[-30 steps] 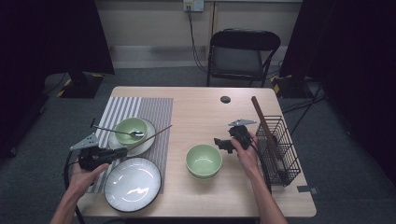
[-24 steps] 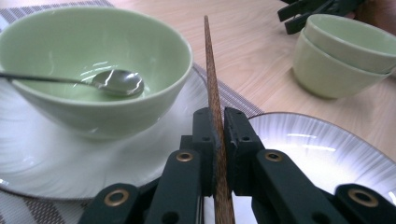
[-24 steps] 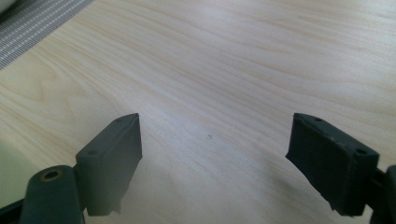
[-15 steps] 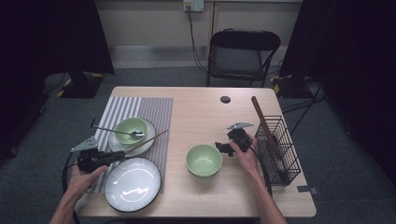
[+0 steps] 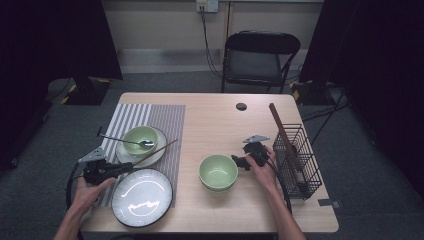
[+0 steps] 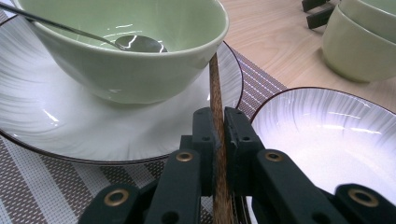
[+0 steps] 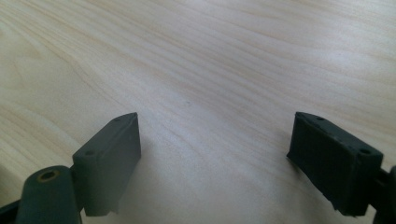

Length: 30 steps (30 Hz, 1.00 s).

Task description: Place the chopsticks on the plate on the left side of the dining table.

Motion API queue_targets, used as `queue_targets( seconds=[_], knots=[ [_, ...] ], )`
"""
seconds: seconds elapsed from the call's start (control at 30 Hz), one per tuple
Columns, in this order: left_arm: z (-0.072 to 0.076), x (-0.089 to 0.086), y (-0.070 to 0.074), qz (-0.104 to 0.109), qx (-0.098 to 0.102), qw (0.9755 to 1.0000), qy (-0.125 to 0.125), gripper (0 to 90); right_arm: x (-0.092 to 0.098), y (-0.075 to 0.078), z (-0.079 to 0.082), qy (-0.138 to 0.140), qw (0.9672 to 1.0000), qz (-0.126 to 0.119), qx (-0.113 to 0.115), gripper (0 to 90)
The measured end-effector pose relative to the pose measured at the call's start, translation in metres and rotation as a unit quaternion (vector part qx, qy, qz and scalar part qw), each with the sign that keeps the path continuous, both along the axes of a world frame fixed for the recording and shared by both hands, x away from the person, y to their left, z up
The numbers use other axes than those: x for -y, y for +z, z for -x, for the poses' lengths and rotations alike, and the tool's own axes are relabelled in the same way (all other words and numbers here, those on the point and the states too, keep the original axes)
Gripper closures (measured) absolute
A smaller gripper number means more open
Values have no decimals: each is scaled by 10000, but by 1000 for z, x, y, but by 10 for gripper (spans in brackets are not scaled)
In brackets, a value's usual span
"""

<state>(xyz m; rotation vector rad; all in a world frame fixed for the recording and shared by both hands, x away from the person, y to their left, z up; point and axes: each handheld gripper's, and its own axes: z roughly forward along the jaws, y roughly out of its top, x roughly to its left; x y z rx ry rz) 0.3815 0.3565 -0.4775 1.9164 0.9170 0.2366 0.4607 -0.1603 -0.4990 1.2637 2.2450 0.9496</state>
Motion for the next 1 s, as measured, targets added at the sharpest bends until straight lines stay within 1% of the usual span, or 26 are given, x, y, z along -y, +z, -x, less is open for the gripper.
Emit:
queue_targets(
  seconds=[0.07,0.17,0.3,0.37,0.4,0.53,0.6,0.83,0.87,0.9,0.97,1.0],
  knots=[
    [0,1,-1,22,3,10000,3,838,0,-1,0,13,10000,-22,41,159],
    [-1,1,-2,-29,-24,10000,13,836,0,-1,1,-18,10000,-32,71,156],
    [-1,1,-3,-82,-39,10000,32,832,0,-2,2,-29,10000,-46,80,155],
    [-1,2,-6,-90,-54,9999,68,826,0,-2,2,-26,10000,-43,83,155],
    [-1,2,-7,-63,-63,9999,63,827,0,-2,2,-28,10000,-44,81,154],
    [-1,2,-7,-76,-57,9999,78,821,0,-2,2,-26,10000,-37,83,153],
    [-1,2,-6,-120,-54,9999,77,818,0,-2,2,-24,10000,-36,83,153],
    [1,3,-1,-154,-17,9998,116,806,0,-2,2,-23,10000,-38,84,153],
    [1,4,0,-86,17,9999,141,798,0,-2,2,-24,10000,-37,83,153],
    [0,4,2,-146,20,9998,126,795,0,-2,2,-24,10000,-38,82,153],
    [-1,7,3,-52,62,9999,149,773,0,-2,2,-22,10000,-37,83,152],
    [-1,7,3,-52,62,9999,149,763,0,-2,2,-24,10000,-36,83,152]
  ],
)
